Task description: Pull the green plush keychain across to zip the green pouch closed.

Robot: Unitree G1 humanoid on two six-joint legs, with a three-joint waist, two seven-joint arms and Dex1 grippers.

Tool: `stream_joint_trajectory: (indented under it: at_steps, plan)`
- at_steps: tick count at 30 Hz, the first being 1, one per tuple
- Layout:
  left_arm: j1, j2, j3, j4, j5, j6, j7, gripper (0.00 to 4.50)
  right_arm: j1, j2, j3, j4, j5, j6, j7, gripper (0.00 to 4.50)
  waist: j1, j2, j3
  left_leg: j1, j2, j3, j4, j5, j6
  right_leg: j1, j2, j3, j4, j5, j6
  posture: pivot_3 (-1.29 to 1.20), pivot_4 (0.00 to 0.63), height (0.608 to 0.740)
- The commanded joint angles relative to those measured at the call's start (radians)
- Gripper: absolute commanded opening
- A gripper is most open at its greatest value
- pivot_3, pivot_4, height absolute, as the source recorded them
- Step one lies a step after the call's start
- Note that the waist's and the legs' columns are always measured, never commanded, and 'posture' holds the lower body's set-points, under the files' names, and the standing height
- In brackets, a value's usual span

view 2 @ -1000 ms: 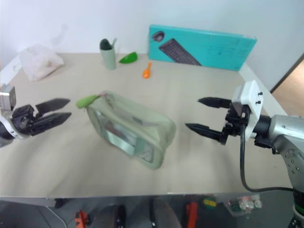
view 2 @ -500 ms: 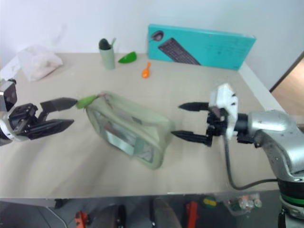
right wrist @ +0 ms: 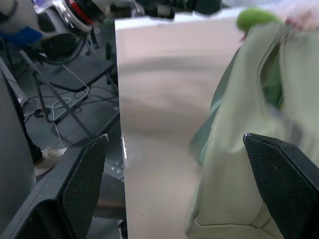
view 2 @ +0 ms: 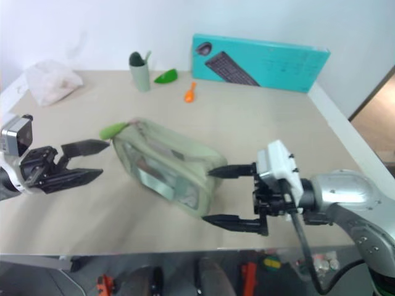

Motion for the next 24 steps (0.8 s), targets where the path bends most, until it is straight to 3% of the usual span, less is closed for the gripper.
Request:
stream_joint_trajectory:
  at_steps: [1,7,18,21,24]
  plan:
    - [-0.018,0.002,0.011,-0.016,-0.01,-0.019,-0.001,4.32,-0.025,0.007,0.022,0.028,-0.07,-0.051,-0.004,4.5,0.0,0.0,0.0,0.0,0.0,0.0,0.001,0.0,0.0,0.0,0.0,0.0,0.0,0.0,0.0,0.0,0.15,0.74]
    - [-0.012,-0.001,0.015,-0.023,-0.013,-0.02,0.004,4.32,-0.046,0.007,0.041,0.076,-0.107,-0.08,0.022,4.5,0.0,0.0,0.0,-0.002,0.0,0.002,0.005,0.0,0.0,0.0,-0.001,0.001,0.0,0.0,-0.001,0.0,0.15,0.74]
    - [0.015,-0.003,0.045,-0.049,-0.029,-0.024,0.032,4.32,-0.12,0.118,0.255,0.145,-0.309,-0.135,-0.03,4.5,-0.001,0.0,0.0,-0.002,0.002,0.002,0.005,0.0,0.0,0.0,0.001,0.001,0.0,0.0,-0.001,0.0,0.15,0.74]
    - [0.033,-0.005,0.055,-0.064,-0.035,-0.028,0.045,4.5,-0.131,0.155,0.273,0.173,-0.345,-0.153,-0.045,3.77,0.0,0.0,0.0,-0.002,0.002,0.002,0.005,0.0,0.0,-0.001,0.001,0.001,0.0,0.0,-0.001,0.0,0.15,0.74]
    - [0.057,-0.007,0.067,-0.081,-0.043,-0.033,0.057,4.5,-0.142,0.176,0.276,0.209,-0.373,-0.177,-0.038,2.52,0.0,0.0,0.0,-0.003,0.002,0.002,0.005,0.0,0.0,-0.001,0.001,0.001,0.0,0.0,-0.001,0.0,0.15,0.74]
